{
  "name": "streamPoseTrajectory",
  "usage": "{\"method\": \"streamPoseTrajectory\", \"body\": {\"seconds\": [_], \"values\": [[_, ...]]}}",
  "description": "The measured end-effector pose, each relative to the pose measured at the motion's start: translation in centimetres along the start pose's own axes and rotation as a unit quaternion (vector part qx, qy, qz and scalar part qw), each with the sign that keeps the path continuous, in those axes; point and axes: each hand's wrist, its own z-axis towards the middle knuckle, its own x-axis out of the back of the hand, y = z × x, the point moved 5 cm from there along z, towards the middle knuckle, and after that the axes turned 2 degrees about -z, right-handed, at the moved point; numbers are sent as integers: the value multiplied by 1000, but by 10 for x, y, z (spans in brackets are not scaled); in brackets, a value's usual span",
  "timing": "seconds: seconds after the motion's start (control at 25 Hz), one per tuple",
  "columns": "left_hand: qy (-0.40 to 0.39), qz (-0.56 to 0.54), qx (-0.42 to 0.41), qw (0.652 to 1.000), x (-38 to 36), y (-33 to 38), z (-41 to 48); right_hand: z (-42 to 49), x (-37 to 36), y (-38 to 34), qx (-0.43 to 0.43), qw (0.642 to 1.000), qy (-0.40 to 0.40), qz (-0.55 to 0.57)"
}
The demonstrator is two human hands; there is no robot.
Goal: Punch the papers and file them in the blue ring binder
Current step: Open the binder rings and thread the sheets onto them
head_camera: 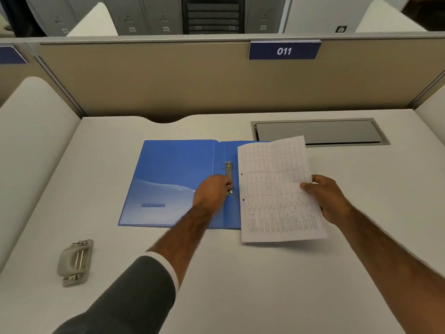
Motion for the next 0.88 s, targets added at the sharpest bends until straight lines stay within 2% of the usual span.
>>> {"method": "streamPoseTrajectory", "body": {"seconds": [0.24, 0.44, 0.88], "values": [[-36, 26, -10, 999, -34, 2, -60, -22, 0, 35, -17, 1000, -5, 14], [-59, 42, -18, 997, -47, 0, -96, -35, 1, 64, -24, 999, -15, -20], [-61, 2, -19, 998, -45, -13, -121, -49, 1, 61, -9, 998, -37, -44]]}}
